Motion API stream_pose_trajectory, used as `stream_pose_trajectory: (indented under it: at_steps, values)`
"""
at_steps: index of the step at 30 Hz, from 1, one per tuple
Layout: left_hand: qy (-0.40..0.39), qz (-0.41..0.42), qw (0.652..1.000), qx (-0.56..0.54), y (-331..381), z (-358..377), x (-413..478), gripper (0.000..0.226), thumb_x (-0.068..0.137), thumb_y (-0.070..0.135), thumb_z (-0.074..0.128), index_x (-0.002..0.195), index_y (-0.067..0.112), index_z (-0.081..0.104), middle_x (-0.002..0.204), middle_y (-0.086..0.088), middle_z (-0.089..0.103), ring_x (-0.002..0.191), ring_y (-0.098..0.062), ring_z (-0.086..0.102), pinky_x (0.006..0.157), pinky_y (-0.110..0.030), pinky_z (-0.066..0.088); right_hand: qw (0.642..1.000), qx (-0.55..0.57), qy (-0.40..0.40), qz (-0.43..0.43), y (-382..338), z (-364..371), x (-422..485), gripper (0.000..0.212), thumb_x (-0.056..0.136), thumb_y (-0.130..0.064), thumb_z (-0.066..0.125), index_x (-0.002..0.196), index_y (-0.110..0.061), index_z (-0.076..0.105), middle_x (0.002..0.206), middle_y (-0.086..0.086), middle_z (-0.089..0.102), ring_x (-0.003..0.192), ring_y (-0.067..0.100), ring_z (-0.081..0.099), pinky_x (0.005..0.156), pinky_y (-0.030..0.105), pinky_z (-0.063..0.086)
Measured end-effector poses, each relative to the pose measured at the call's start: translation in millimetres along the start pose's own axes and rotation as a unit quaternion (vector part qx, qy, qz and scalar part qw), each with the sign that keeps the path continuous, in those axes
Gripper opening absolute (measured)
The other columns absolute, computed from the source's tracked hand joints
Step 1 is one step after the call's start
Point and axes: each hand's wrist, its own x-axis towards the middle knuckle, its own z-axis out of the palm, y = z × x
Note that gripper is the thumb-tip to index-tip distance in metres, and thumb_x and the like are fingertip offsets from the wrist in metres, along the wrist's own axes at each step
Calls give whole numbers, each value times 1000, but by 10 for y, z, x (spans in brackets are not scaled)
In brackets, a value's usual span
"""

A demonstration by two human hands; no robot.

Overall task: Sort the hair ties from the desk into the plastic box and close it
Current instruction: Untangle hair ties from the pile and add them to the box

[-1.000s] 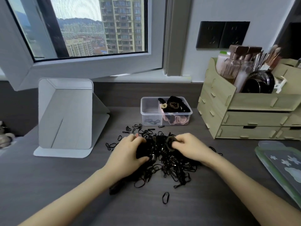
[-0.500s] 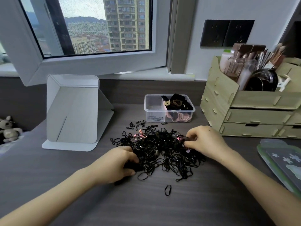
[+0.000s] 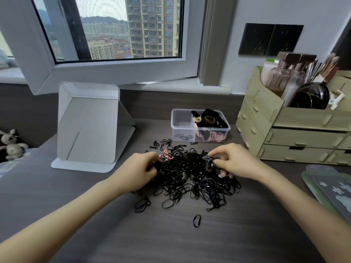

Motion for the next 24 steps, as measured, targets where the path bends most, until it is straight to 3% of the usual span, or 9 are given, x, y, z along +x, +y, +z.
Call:
stream_pose_trajectory:
  at_steps: [5, 7, 10, 13, 16, 18, 20, 22, 24]
  values:
    - [20, 8, 1000, -12, 52, -72, 164, 11, 84, 24, 64, 86, 14, 65, 75, 5, 64, 72, -16, 57, 65, -27, 42, 998, 52, -22, 11, -27, -42, 47, 11, 84, -17, 68, 79, -7, 68, 55, 5, 66, 40, 9, 55, 42, 16, 43]
    - [6, -19, 998, -52, 74, -79, 254, 20, 82, 24, 65, 76, 5, 61, 68, -2, 61, 63, -20, 53, 62, -31, 43, 996, 88, -20, 9, -36, -83, 58, 15, 85, -17, 67, 79, -3, 68, 57, 7, 65, 42, 9, 53, 42, 13, 41]
    - [-30, -89, 973, -210, 130, -90, 363, 34, 86, 28, 62, 75, -4, 57, 60, -3, 56, 49, -11, 46, 48, -18, 37, 994, 107, -30, 4, -41, -141, 70, 17, 90, -16, 60, 88, -3, 70, 65, 6, 67, 46, -1, 55, 43, 8, 38]
    - [-79, -114, 945, -297, 187, -81, 455, 26, 94, 20, 52, 88, -3, 63, 76, -10, 66, 45, -5, 53, 44, -11, 40, 995, 81, -59, 6, 17, -171, 100, 13, 88, -8, 61, 98, -15, 65, 62, 0, 67, 46, -1, 56, 43, 10, 38]
    - [-107, -131, 925, -341, 169, -59, 554, 23, 94, -1, 38, 87, 7, 58, 87, -17, 62, 54, -13, 60, 48, -17, 47, 997, 4, -69, 23, 96, -130, 148, 16, 84, -9, 62, 87, -24, 66, 74, 6, 74, 58, 10, 65, 58, 23, 54]
    - [-117, -156, 903, -382, 140, -40, 625, 35, 88, -11, 31, 83, 9, 59, 82, -16, 60, 63, -20, 62, 51, -20, 51, 996, -74, -48, 17, 127, -95, 173, 11, 82, -23, 66, 74, -30, 65, 70, -4, 71, 63, 6, 64, 69, 30, 55]
    - [-114, -183, 882, -418, 121, -11, 687, 40, 81, -15, 27, 74, 6, 61, 72, -14, 60, 65, -23, 61, 57, -26, 55, 993, -113, -30, 5, 106, -99, 164, 15, 80, -35, 67, 67, -31, 60, 57, -11, 62, 54, -2, 55, 59, 24, 46]
    - [-94, -195, 874, -434, 126, 19, 740, 41, 74, -16, 23, 62, 3, 57, 61, -15, 53, 57, -24, 57, 51, -26, 54, 996, -84, -26, -11, 76, -116, 164, 17, 81, -35, 68, 68, -27, 59, 53, -8, 59, 47, -3, 51, 53, 16, 38]
    - [-62, -205, 875, -434, 130, 74, 787, 37, 69, -14, 23, 51, 5, 49, 50, -10, 42, 45, -21, 42, 39, -20, 39, 999, 23, -27, -13, 52, -124, 197, 15, 80, -26, 71, 72, -19, 61, 59, -5, 59, 51, 1, 51, 53, 14, 39]
